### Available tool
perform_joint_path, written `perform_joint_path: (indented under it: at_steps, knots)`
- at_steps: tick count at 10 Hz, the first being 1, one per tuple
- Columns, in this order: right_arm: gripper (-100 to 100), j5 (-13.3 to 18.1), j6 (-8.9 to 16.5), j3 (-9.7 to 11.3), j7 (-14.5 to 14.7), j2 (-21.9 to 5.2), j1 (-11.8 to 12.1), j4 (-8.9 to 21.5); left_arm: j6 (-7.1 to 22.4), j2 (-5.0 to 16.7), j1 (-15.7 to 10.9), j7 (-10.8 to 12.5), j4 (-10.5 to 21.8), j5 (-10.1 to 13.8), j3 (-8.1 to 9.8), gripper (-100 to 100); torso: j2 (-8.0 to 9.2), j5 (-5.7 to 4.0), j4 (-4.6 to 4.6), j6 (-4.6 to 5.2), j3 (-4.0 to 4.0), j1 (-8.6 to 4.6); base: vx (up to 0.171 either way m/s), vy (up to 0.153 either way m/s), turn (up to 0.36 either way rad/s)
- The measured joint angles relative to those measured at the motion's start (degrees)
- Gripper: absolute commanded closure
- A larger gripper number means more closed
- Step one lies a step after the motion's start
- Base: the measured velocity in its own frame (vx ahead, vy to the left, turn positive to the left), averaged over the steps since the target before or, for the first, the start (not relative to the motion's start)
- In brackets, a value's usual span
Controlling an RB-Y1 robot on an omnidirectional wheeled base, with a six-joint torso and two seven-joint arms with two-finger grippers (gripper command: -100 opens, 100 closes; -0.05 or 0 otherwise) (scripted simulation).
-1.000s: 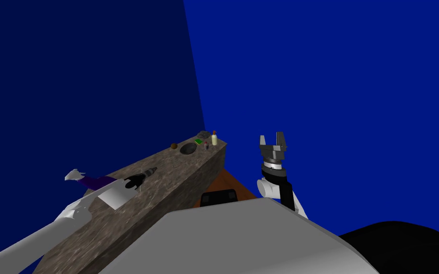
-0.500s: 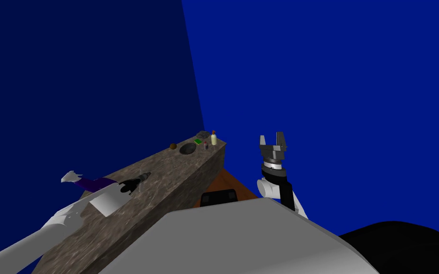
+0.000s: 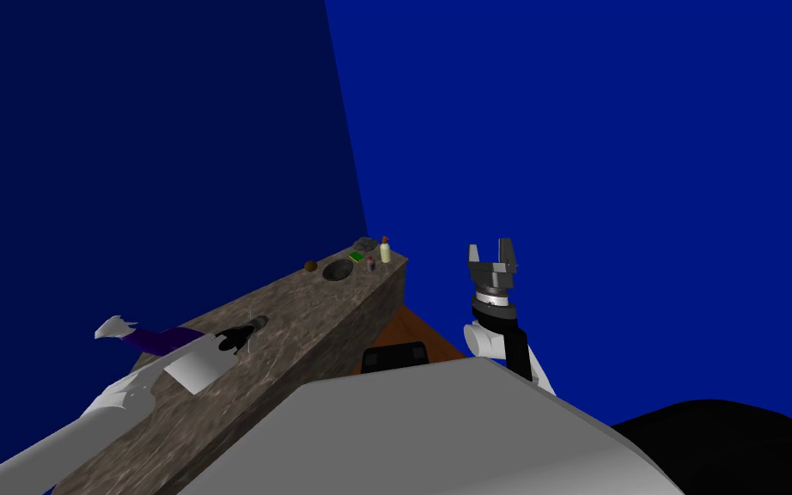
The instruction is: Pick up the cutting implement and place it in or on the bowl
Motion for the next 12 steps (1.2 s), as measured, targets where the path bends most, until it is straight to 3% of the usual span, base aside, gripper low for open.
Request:
perform_joint_path:
  at_steps: [3, 4, 5, 7, 8, 9, 10, 12]
  knots:
    - [0, 0.0, 0.0, 0.0, 0.0, 0.0, 0.0, 0.0, 0.1, 0.0, 0.0, 0.2, 0.1, 0.1, 0.11, 100, -0.11, 0.03, -0.07, 0.14, -0.09, -0.04, 0.000, 0.000, 0.000]
    - [0, 0.0, 0.0, 0.0, 0.0, 0.0, 0.0, 0.0, 0.1, 0.0, 0.0, 0.2, 0.1, 0.1, 0.10, 0, -0.12, 0.03, -0.07, 0.14, -0.09, -0.04, 0.000, 0.000, 0.000]
    - [0, 0.0, 0.0, 0.0, 0.0, 0.0, 0.0, 0.0, 0.1, 0.0, 0.0, 0.2, 0.1, 0.1, 0.10, 100, -0.12, 0.03, -0.07, 0.14, -0.10, -0.04, -0.006, -0.010, 0.073]
    - [0, 0.0, 0.0, 0.0, 0.0, 0.0, 0.0, 0.0, 0.7, 1.8, 0.2, 0.3, -2.0, 1.1, -0.14, 100, -0.04, -0.01, -0.05, 0.11, -0.05, -0.16, -0.013, -0.018, 0.033]
    - [0, 0.0, 0.0, 0.0, 0.0, 0.0, 0.0, 0.0, 0.8, 1.8, 0.3, 0.3, -2.1, 1.1, -0.14, 0, -0.06, 0.00, -0.06, 0.11, -0.06, -0.12, 0.000, 0.000, 0.000]
    - [0, 0.0, 0.0, 0.0, 0.0, 0.0, 0.0, 0.0, 0.8, 1.8, 0.3, 0.3, -2.1, 1.1, -0.15, 100, -0.09, 0.01, -0.06, 0.11, -0.08, -0.08, -0.019, -0.049, -0.042]
    - [0, 0.0, 0.0, 0.0, 0.0, 0.0, 0.0, 0.0, 1.7, 1.9, -0.4, -0.3, -2.1, 1.6, 0.46, 100, -0.09, -0.04, -0.03, 0.19, -0.06, -0.24, -0.022, -0.074, -0.057]
    - [0, 0.0, 0.0, 0.0, 0.0, 0.0, 0.0, 0.0, 2.3, 1.4, -3.2, -2.7, 0.7, 2.6, 1.70, 100, -0.07, -0.10, -0.01, 0.19, -0.04, -0.40, -0.027, -0.076, -0.071]
